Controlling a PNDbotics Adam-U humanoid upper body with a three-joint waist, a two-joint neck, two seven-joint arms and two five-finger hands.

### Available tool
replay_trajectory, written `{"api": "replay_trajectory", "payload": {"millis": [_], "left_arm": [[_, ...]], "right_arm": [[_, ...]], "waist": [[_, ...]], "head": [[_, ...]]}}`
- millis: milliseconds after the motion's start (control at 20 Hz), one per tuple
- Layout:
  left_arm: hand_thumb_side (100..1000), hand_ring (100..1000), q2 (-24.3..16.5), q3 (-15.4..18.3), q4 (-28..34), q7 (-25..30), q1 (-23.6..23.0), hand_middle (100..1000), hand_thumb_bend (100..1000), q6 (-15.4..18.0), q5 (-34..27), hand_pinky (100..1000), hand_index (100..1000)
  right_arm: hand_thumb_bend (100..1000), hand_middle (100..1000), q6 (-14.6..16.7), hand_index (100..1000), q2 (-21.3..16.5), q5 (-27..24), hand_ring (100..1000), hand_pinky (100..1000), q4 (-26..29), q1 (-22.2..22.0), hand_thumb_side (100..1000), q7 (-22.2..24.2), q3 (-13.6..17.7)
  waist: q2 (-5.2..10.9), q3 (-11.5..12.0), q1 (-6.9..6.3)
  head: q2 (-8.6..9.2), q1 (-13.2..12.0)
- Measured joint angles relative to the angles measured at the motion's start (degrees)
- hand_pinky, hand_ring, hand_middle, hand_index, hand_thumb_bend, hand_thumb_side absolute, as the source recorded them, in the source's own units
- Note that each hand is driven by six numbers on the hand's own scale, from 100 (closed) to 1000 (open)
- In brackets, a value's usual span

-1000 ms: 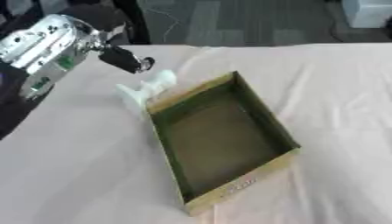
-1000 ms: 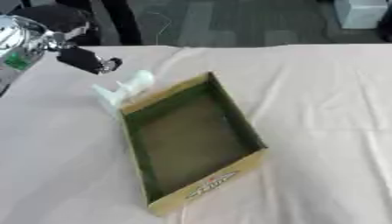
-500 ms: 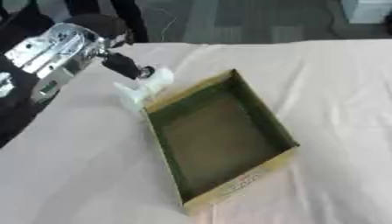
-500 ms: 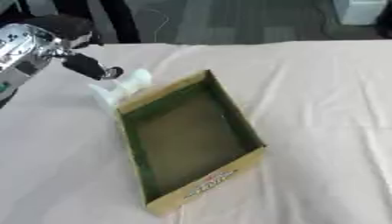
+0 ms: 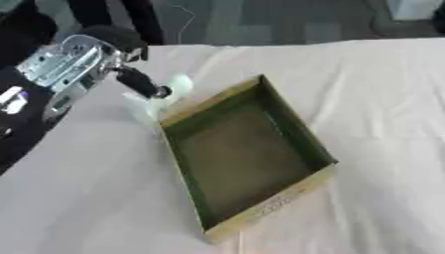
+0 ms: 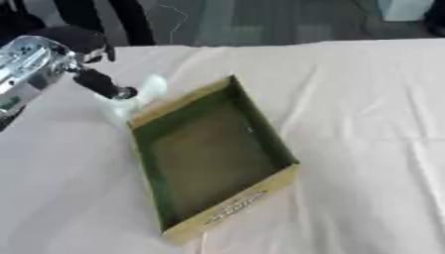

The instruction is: Pick up objects on the table and place them in the box.

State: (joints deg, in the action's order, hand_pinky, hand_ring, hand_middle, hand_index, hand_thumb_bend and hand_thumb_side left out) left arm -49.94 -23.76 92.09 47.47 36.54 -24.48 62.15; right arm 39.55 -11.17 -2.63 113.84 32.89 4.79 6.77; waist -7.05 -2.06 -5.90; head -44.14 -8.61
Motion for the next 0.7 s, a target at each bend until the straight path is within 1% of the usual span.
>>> {"api": "replay_trajectory", "payload": {"millis": [700], "left_arm": [[767,860,0.0,0.0,-2.4,0.2,-0.6,887,440,0.2,0.4,828,845]], "right_arm": [[100,378,0.0,477,1.0,-0.4,382,457,0.0,0.9,1000,-0.1,-0.4]], "waist": [[-0.42,-1.3,-0.31]], "head": [[0.00,0.0]]}}
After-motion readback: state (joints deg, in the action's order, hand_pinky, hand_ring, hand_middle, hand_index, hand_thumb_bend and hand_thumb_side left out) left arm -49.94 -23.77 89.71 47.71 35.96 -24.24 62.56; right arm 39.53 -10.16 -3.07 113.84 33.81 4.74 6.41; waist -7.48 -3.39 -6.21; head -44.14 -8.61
